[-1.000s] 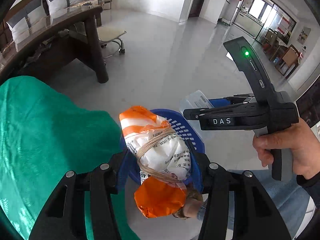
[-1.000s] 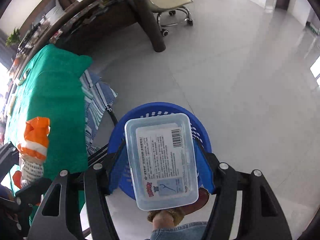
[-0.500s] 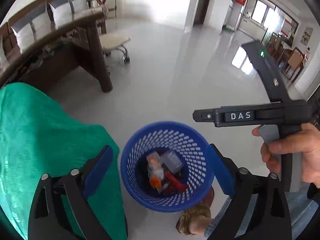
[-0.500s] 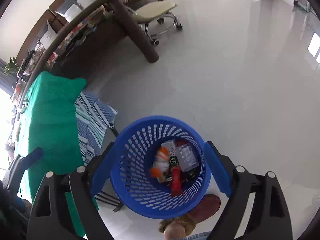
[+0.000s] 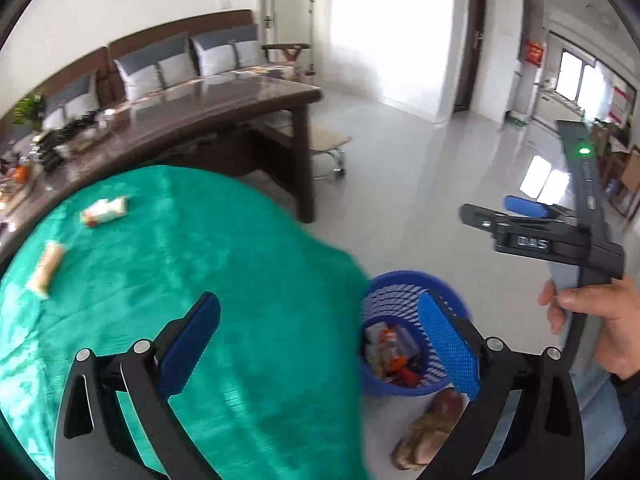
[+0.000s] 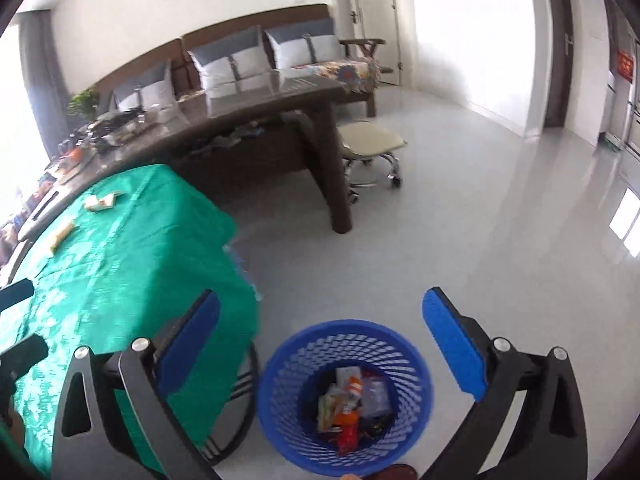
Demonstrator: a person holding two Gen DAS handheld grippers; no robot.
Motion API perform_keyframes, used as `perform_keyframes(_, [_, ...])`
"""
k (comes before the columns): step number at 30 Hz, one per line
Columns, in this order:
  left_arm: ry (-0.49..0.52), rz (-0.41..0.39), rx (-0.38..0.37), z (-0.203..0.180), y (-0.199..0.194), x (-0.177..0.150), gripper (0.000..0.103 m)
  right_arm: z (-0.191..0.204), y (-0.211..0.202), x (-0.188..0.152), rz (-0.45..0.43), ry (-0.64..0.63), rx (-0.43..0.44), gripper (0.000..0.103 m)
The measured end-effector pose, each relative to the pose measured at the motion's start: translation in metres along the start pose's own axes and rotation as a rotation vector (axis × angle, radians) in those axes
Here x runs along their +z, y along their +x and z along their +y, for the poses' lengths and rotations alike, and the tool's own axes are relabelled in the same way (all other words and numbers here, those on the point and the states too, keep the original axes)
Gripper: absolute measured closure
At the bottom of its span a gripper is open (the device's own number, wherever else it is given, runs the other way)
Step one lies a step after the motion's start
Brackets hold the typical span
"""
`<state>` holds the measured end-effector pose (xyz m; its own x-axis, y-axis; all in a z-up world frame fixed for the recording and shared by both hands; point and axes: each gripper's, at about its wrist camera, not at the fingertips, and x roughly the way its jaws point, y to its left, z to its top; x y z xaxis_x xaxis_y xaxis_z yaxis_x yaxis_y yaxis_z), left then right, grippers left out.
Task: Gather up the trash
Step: 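Return both tools above the table toward the remaining wrappers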
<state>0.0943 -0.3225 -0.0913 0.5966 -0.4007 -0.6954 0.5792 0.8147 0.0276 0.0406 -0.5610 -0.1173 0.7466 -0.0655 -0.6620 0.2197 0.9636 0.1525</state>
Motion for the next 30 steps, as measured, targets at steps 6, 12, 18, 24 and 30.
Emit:
perform_keyframes(6, [-0.047, -0.013, 0.114, 0.058, -0.036, -0.010, 0.005, 0.099, -0.002, -0.007, -0.018, -0.112, 0.110, 0.005])
perform_keyframes(12, [-0.116, 0.006, 0.154, 0.115, -0.056, -0.032, 0.005, 0.174, 0.017, -0.015, 0.072, -0.168, 0.169, 0.005])
perform_keyframes(18, [-0.198, 0.094, 0.218, 0.178, -0.043, -0.063, 0.005, 0.240, 0.040, -0.021, 0.132, -0.247, 0.191, 0.005])
perform_keyframes(24, [-0.281, 0.162, 0.270, 0.226, -0.034, -0.094, 0.005, 0.280, 0.063, -0.022, 0.181, -0.331, 0.183, 0.005])
perform_keyframes(30, [-0.295, 0.195, 0.274, 0.242, -0.026, -0.108, 0.005, 0.295, 0.080, -0.030, 0.218, -0.403, 0.150, 0.005])
